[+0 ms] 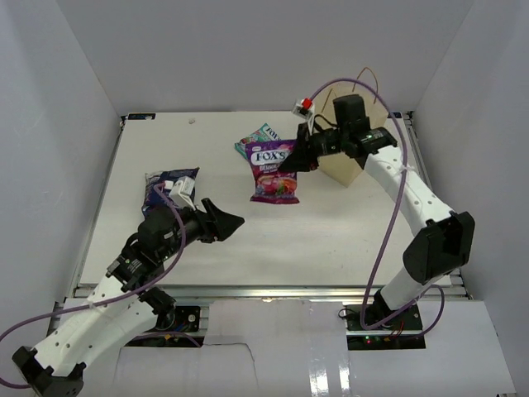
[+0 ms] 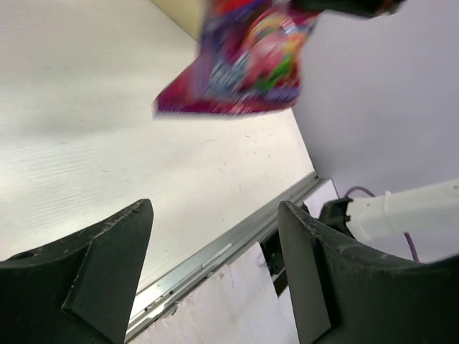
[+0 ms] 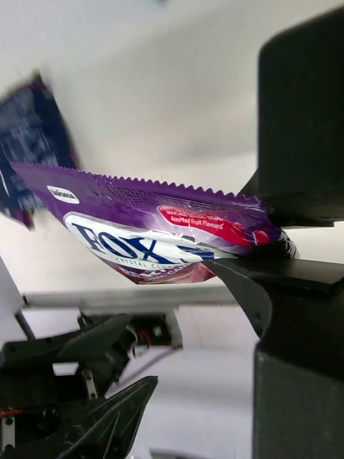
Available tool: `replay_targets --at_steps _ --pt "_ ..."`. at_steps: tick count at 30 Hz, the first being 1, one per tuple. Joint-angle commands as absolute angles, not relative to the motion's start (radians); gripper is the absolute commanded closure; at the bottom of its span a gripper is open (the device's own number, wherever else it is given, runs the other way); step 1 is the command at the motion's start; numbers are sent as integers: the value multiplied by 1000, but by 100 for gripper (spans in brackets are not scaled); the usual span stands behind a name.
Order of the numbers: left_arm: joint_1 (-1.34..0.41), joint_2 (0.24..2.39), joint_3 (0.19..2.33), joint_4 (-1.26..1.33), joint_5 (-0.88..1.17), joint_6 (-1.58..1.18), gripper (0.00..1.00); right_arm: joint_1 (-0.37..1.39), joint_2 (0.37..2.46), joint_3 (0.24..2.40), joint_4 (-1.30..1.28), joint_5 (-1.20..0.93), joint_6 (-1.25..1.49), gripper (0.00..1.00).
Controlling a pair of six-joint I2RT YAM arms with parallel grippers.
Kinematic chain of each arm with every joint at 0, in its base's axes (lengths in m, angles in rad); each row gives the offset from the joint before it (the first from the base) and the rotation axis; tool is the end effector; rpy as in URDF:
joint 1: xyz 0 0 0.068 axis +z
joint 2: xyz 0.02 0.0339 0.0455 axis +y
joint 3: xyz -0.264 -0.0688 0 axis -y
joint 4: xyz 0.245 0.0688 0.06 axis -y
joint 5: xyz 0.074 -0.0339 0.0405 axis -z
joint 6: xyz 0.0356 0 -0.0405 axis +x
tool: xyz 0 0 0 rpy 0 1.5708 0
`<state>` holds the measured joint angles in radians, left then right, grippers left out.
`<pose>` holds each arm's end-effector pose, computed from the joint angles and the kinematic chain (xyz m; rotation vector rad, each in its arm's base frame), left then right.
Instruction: Place the snacks into the paper bag
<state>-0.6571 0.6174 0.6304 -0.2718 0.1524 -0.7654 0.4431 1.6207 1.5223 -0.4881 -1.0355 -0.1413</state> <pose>0.1190 -0.0986 0.3016 0.0090 1.9827 -1.1090 0.3118 0.1819 0.3618 -1.1569 1.7331 1.2829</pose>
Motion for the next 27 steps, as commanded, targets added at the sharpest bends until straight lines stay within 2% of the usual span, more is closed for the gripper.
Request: replay_targets --at_steps 1,7,14,21,27 --pt "-660 578 655 -491 -6 -750 19 372 1543 1708 -615 -953 -330 92" --pt "-660 517 591 -546 -81 -837 19 230 1562 1991 -571 -779 -308 92" --pt "-661 459 558 -546 -89 -856 19 63 1603 2134 -379 -632 -197 92" --pt "-661 466 555 -545 -95 -861 19 12 1661 2129 -265 -434 -212 92" --pt "-661 471 557 -545 -95 -861 19 12 1697 2033 -230 -410 -245 91"
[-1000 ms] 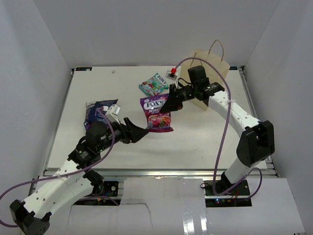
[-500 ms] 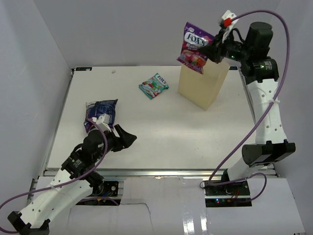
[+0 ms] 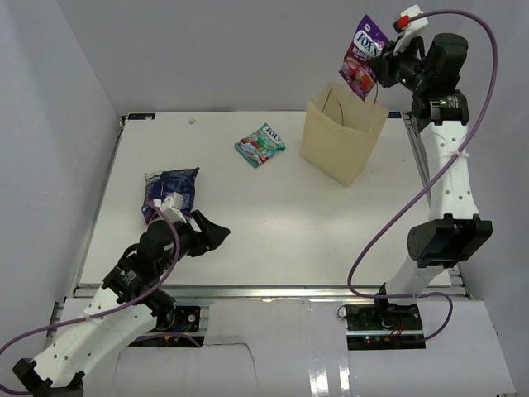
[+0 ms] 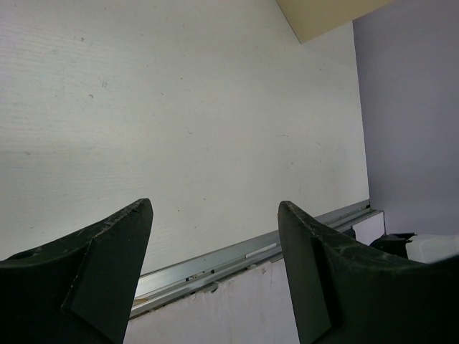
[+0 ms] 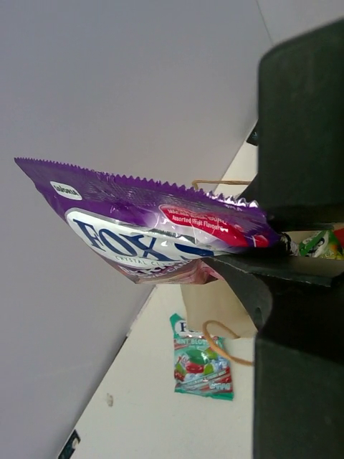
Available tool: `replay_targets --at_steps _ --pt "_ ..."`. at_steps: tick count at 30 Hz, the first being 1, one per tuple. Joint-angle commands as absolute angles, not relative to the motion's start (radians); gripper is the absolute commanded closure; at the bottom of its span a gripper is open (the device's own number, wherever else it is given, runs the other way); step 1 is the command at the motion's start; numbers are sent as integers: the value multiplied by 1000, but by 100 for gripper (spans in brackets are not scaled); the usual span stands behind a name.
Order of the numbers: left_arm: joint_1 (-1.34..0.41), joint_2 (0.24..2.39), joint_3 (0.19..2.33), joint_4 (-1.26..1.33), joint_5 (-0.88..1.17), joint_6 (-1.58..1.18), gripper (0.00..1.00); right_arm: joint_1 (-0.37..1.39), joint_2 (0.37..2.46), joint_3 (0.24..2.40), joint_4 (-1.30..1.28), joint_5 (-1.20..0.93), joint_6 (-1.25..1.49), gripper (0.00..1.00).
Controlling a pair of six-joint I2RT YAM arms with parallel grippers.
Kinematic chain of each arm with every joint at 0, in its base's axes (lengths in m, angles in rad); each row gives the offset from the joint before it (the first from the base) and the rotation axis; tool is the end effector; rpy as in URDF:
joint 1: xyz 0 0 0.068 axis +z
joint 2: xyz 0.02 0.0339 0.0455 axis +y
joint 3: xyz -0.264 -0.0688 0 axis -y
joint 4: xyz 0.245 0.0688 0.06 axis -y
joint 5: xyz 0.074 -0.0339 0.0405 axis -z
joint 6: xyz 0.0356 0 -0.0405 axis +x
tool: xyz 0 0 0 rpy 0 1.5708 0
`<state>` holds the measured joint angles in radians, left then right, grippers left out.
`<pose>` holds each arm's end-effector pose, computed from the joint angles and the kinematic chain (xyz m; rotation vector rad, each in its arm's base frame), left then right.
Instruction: Place the snacks into the paper bag
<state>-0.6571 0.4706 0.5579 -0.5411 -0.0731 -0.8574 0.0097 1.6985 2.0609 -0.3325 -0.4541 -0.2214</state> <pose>0.0981 -0.0724 0.2663 -0.2623 2.1222 -0.8608 0.3672 0.0192 0.5215 -0.5293 1.4534 0.1819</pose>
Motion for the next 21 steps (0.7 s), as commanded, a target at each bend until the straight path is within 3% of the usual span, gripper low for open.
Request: replay_targets --at_steps 1,12,16,21 --pt "-661 471 557 -545 -95 -861 19 12 1697 1995 -213 -411 -253 90" --pt "-660 500 551 -526 -81 -870 19 12 1666 1804 -202 -463 -325 82" --pt "-661 518 557 -511 -77 -867 19 12 1649 1776 -210 -465 -337 48" --pt "-660 540 560 -500 -74 -880 19 -17 1609 1839 -244 -521 -318 34"
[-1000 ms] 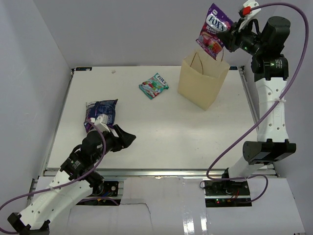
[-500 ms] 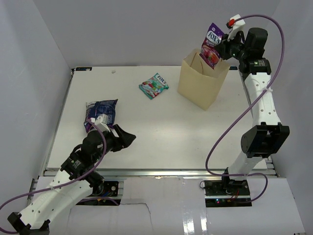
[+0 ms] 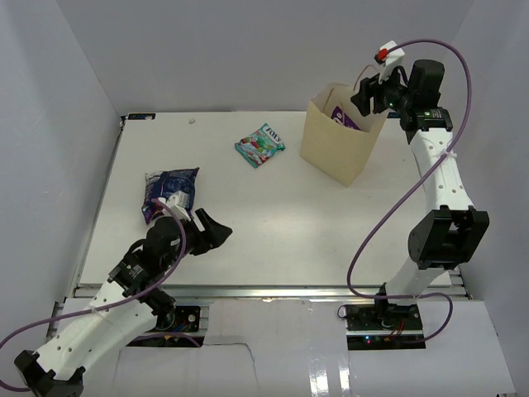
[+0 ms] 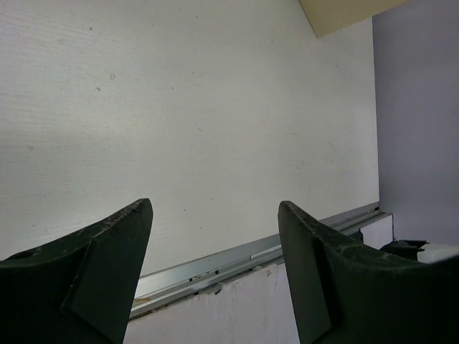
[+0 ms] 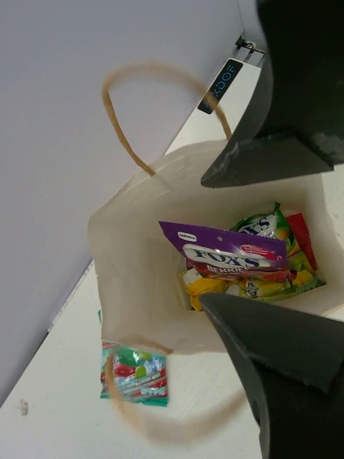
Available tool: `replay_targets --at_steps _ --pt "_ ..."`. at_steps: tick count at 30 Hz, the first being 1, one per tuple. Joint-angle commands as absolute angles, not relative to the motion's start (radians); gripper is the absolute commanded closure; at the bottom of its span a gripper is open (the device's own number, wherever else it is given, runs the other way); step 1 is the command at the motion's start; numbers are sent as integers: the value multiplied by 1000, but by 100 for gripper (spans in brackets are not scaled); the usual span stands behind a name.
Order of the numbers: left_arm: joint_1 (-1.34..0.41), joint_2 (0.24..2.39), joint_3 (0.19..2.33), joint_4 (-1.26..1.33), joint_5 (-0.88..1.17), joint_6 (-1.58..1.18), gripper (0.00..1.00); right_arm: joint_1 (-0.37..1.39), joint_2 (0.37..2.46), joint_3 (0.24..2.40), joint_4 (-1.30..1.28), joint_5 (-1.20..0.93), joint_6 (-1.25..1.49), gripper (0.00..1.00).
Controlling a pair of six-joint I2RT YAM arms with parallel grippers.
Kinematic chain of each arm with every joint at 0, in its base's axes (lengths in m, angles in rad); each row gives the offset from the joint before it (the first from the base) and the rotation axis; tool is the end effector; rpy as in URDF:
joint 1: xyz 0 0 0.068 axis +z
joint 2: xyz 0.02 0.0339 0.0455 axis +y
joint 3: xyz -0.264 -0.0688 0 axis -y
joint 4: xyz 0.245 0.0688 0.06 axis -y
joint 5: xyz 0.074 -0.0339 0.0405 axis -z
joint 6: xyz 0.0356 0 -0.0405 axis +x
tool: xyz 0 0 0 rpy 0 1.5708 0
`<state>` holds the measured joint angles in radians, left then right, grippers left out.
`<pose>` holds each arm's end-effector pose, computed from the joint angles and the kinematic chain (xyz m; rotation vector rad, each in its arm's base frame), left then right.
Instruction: Place the snacks into the paper bag
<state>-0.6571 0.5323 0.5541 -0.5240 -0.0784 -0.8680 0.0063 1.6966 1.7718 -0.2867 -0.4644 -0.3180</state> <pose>0.1063 -0.0785 0.2601 -0.2803 2.1669 -0.8309 0.3963 0.0184 0.4314 -0.6062 1.6559 0.1873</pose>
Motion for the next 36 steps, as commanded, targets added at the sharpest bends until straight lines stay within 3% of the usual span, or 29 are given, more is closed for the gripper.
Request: replay_targets --at_steps 1,5,12,14,20,29,36 --pt "-660 548 560 -497 -74 -887 19 -21 1586 1847 -261 -546 -318 30" --pt "-661 571 555 -470 -71 -922 17 -25 1494 1847 -316 -742 -367 21" --pt "-661 725 578 -302 -188 -1000 8 21 1427 1774 -635 -1041 -520 21" --pt "-658 803 636 -239 -238 -1019 2 49 1396 1653 -710 -1039 -599 21" --pt "-546 1207 926 -196 -229 -954 2 64 1237 1346 -696 -996 -653 21" --pt "-350 1763 1299 -181 43 -942 7 64 1154 1099 -643 -991 -614 22" --pt "-333 2066 1643 -227 71 -907 11 64 1140 994 -592 -991 -581 22"
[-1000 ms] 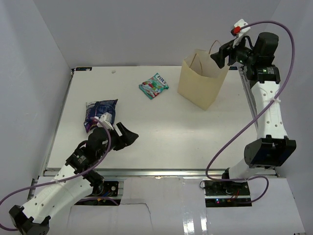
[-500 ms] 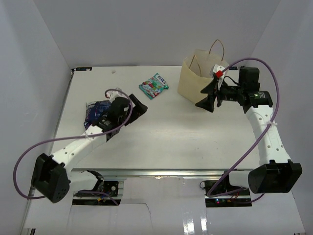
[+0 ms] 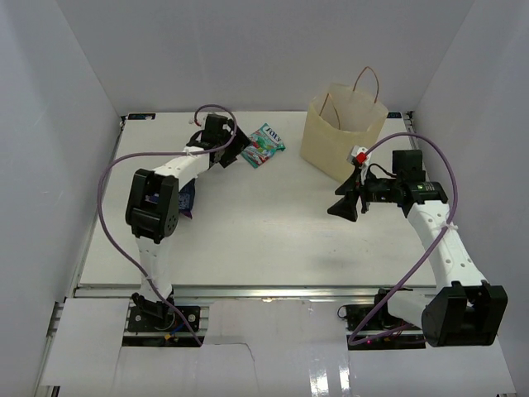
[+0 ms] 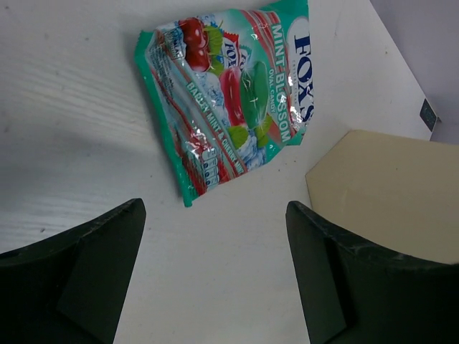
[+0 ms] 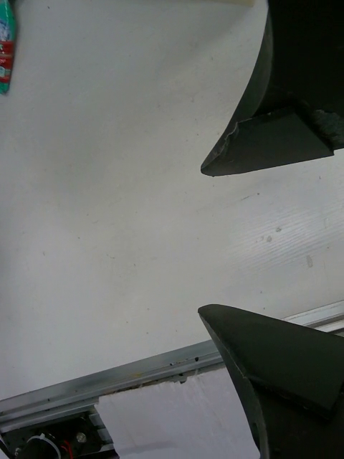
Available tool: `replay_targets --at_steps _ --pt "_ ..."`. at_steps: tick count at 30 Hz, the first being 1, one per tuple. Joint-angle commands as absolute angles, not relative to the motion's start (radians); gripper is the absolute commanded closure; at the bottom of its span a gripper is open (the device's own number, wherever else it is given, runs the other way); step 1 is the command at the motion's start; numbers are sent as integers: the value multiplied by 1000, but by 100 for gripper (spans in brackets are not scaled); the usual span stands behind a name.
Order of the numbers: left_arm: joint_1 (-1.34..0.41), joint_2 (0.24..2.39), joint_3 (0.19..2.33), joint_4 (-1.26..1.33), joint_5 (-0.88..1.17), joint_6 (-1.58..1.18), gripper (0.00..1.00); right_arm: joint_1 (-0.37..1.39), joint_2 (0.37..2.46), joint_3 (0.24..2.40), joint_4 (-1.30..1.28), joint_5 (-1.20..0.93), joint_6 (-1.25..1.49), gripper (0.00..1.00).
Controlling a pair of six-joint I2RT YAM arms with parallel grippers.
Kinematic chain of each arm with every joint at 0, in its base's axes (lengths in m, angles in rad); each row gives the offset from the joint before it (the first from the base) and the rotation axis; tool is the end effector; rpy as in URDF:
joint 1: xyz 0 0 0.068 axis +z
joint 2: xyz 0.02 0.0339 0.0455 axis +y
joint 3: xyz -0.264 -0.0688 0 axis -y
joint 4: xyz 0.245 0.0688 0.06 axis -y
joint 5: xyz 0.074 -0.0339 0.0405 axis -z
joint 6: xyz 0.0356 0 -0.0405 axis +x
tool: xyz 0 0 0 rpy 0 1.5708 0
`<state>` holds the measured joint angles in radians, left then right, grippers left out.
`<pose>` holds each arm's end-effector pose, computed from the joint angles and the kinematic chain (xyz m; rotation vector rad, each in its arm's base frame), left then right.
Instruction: Place the snacks into the paper bag
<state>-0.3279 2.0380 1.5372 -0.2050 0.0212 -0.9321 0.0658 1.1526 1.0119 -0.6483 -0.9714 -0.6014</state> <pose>0.4410 -0.1508 0.2131 -0.6944 2.2672 -0.6652 0.2276 0.0445 0.3130 -1.0828 1.7749 0.8127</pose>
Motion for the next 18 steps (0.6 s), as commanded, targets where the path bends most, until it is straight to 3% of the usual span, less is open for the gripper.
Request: replay_targets --at_steps 1,18 --pt "-333 2089 1672 -233 68 -908 11 64 1140 989 -588 -992 -580 22" --pt "-331 2328 1891 -327 21 -979 21 64 1175 968 -580 -977 -552 22"
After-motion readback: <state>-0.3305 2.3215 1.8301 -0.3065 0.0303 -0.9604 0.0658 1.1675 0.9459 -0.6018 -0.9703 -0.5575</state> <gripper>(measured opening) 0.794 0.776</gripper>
